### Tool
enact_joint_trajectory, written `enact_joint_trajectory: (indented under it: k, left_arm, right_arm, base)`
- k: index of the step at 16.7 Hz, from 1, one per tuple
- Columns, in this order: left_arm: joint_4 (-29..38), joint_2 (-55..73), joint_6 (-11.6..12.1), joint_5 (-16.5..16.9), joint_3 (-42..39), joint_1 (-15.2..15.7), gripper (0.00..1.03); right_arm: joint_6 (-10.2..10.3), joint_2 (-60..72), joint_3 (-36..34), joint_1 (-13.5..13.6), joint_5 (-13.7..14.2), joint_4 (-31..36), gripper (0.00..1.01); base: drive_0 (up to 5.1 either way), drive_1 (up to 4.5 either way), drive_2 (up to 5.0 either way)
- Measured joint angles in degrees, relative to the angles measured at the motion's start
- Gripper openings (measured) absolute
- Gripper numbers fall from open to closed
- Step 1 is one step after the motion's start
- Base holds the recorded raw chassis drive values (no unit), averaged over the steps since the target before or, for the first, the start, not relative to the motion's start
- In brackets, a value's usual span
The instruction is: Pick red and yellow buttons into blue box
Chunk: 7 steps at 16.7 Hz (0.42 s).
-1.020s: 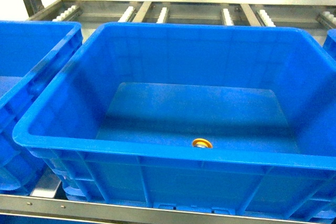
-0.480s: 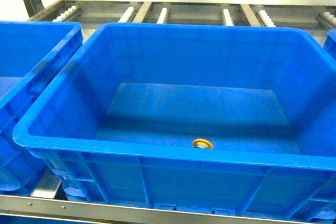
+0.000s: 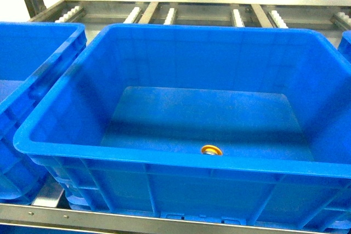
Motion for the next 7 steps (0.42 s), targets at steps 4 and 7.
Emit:
enact_joint_trajectory:
  k: [4, 7]
  left_arm:
    - [0.0, 0.0, 0.0, 0.0, 0.0, 0.0, 0.98]
    - [0.0, 0.0, 0.0, 0.0, 0.0, 0.0, 0.98]
  right_arm:
    - [0.0, 0.0, 0.0, 0.0, 0.0, 0.0, 0.98]
    - [0.0, 0.0, 0.0, 0.0, 0.0, 0.0, 0.98]
  base:
    - [0.0, 0.00, 0.0]
    - [0.0, 0.00, 0.0]
